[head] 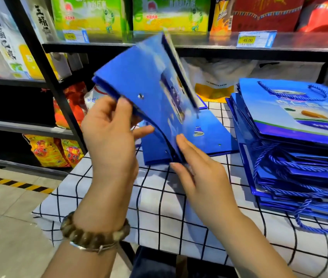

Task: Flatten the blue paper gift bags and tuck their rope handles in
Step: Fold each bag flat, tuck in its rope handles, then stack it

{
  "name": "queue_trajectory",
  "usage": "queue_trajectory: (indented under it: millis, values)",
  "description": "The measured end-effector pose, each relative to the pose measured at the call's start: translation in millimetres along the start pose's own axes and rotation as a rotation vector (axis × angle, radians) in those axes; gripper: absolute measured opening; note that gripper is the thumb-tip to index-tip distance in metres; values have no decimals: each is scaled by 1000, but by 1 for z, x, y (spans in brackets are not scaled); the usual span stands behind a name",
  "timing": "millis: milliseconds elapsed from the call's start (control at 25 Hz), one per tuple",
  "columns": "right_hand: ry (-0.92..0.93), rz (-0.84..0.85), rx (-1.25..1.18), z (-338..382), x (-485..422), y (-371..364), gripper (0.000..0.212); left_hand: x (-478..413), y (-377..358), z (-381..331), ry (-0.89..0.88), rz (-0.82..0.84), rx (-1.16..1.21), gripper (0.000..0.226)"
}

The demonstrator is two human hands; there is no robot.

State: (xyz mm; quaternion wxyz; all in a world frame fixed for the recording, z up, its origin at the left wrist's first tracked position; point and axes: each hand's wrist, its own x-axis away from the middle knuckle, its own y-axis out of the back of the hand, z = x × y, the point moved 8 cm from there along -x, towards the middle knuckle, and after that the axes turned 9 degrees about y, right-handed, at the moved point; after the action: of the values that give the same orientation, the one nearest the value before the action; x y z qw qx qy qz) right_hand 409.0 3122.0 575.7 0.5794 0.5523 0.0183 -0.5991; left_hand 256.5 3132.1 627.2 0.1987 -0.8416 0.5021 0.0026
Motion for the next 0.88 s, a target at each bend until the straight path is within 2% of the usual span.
queue_trajectory:
  millis: [80,160,280,360,440,520,560,600,680,720,880]
  values:
    - [80,-61,126,-6,5,14,39,1,16,29,206,-26,72,17]
    - [72,-18,171,-15,10,24,25,14,28,60,386,-43,56,17]
    - [20,207,320,-23,16,22,16,36,42,89,584,-41,9,13]
    - [-10,350,389,-28,23,18,27,41,49,90,596,-32,-38,12]
    - [-63,430,409,-30,23,20,39,41,59,87,548,-65,-93,25]
    - [-105,466,375,-31,20,22,40,41,67,78,462,-108,-234,51]
    - [-109,467,350,-30,18,21,41,41,69,71,360,-114,-408,61]
    - [-107,463,323,-29,17,21,41,41,66,63,201,-91,-686,66]
    - [-158,431,234,-32,13,23,39,46,50,52,-156,-60,-1232,63]
    - [-181,404,181,-33,10,25,36,49,41,53,-266,-31,-1359,54]
    - [-212,264,-28,-36,0,32,19,44,11,60,-257,198,-1513,42]
